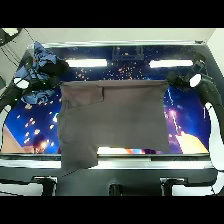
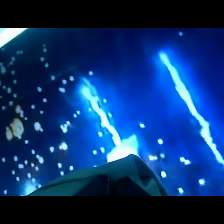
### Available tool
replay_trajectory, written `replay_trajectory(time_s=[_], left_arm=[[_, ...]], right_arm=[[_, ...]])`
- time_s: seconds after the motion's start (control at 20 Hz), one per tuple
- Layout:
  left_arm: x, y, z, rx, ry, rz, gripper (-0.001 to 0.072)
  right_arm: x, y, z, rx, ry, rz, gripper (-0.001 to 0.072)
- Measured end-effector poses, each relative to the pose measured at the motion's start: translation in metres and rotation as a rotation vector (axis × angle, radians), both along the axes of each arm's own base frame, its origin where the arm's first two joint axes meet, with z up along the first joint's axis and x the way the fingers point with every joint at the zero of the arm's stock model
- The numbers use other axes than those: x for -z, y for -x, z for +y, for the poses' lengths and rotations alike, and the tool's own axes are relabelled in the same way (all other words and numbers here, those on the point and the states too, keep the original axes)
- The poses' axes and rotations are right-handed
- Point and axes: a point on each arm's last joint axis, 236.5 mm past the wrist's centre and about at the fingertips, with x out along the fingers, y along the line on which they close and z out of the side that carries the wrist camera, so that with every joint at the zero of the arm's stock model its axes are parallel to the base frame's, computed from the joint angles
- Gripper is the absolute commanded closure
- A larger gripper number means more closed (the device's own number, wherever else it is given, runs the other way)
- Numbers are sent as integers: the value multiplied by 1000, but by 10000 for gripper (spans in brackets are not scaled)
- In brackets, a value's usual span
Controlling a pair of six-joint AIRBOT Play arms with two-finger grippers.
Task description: Fold the shirts.
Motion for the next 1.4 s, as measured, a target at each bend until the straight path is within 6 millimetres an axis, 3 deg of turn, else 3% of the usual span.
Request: replay_trajectory(time_s=[0.15, 0.45, 0.6, 0.65, 0.7, 0.75, 0.8, 0.95, 1.1, 1.25, 1.4], left_arm=[[12, 24, 2, 82, -17, 96, 679], [64, 118, -12, 264, 40, 465, 680], [85, 147, -14, 286, 58, 568, 679], [91, 156, -15, 293, 65, 596, 656], [94, 161, -16, 297, 70, 614, 499], [96, 165, -16, 299, 73, 626, 259], [95, 168, -15, 299, 76, 638, 175], [82, 170, -6, 297, 93, 648, 176], [67, 183, 14, 266, 124, 670, 177], [69, 223, 23, 228, 179, 738, 217], [86, 283, 8, 216, 238, 833, 217]], right_arm=[[21, 25, 3, -99, 65, 133, 651], [76, 108, 22, -266, 34, 531, 651], [97, 135, 29, -309, -10, 672, 651], [102, 141, 32, -319, -25, 705, 611], [106, 145, 34, -326, -38, 729, 465], [108, 149, 36, -332, -50, 744, 345], [107, 151, 38, -337, -58, 753, 293], [91, 160, 32, -354, -33, 767, 267], [73, 182, 8, -317, -52, 808, 270], [69, 218, -9, -268, -133, 883, 269], [76, 254, -8, -254, -185, 942, 270]])
